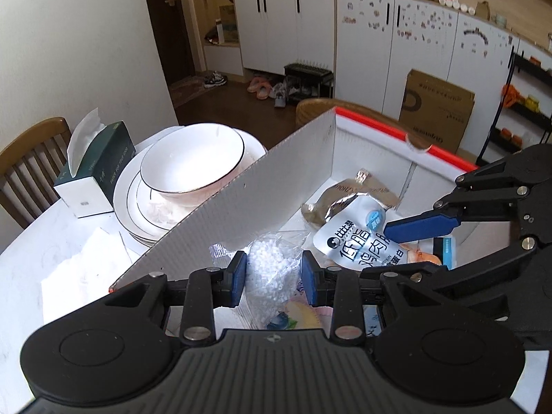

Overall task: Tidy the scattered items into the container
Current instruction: 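Lower both tools into the box and open them to release the bags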

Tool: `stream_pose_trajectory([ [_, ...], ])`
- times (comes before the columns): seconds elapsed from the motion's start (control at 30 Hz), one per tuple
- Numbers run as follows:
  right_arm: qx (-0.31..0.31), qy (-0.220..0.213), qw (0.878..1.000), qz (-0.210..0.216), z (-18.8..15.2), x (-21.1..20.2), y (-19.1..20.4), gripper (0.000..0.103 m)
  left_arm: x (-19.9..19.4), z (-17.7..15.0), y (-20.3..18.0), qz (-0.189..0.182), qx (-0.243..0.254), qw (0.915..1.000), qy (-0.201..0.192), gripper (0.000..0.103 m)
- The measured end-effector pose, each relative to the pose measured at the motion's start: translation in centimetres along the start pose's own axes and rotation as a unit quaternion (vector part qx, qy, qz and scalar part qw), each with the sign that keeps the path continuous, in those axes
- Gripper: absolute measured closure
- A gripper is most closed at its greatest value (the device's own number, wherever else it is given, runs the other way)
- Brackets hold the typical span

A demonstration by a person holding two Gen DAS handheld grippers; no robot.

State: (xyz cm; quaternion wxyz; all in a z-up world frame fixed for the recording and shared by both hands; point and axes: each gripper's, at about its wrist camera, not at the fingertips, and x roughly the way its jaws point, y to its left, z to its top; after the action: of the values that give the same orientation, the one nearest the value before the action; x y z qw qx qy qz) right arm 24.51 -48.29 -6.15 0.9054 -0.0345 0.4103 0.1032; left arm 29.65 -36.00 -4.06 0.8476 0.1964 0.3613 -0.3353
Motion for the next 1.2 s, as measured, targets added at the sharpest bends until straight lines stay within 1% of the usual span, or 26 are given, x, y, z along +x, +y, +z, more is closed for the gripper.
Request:
stream_pose_trajectory([
  [0.2,-0.019,0.018,1.000,-0.002,-0.3,0.8,0.4,0.068,1.5,0.1,0.1,0.003,0.013,0.9996,0.026,0.071],
  [0.33,-0.037,0.025,0.999,-0.004,-0.5,1.0,0.8,0.068,2.4,0.2,0.2,-0.002,0.015,0.9986,0.051,0.071],
  [0.43,-0.035,0.028,0.999,-0.003,-0.6,1.3,0.7,0.068,3.2,0.3,0.2,-0.004,0.019,0.9973,0.072,0.071],
  [0.73,-0.054,0.035,0.998,-0.009,-0.4,1.9,0.9,0.067,4.3,0.8,0.5,-0.009,0.009,0.9955,0.094,0.070],
  [0.9,-0.066,0.036,0.997,-0.008,-0.5,1.9,0.9,0.067,4.7,1.2,0.5,-0.007,0.010,0.9951,0.098,0.068],
  [0.93,-0.068,0.037,0.997,-0.006,-0.5,1.9,0.9,0.064,4.7,1.2,0.4,-0.004,0.011,0.9953,0.096,0.067],
  [0.97,-0.069,0.037,0.997,-0.005,-0.6,1.8,0.9,0.061,4.6,1.2,0.4,0.000,0.012,0.9956,0.093,0.063],
  [1.0,-0.070,0.036,0.997,-0.004,-0.6,1.8,1.0,0.059,4.5,1.2,0.4,0.002,0.012,0.9958,0.091,0.054],
  [1.07,-0.072,0.034,0.997,-0.003,-0.6,1.7,1.0,0.054,4.3,1.1,0.4,0.004,0.010,0.9966,0.082,0.043],
  [1.2,-0.069,0.030,0.997,-0.004,-0.5,1.4,0.9,0.050,3.7,1.1,0.6,0.002,0.006,0.9974,0.072,0.041],
])
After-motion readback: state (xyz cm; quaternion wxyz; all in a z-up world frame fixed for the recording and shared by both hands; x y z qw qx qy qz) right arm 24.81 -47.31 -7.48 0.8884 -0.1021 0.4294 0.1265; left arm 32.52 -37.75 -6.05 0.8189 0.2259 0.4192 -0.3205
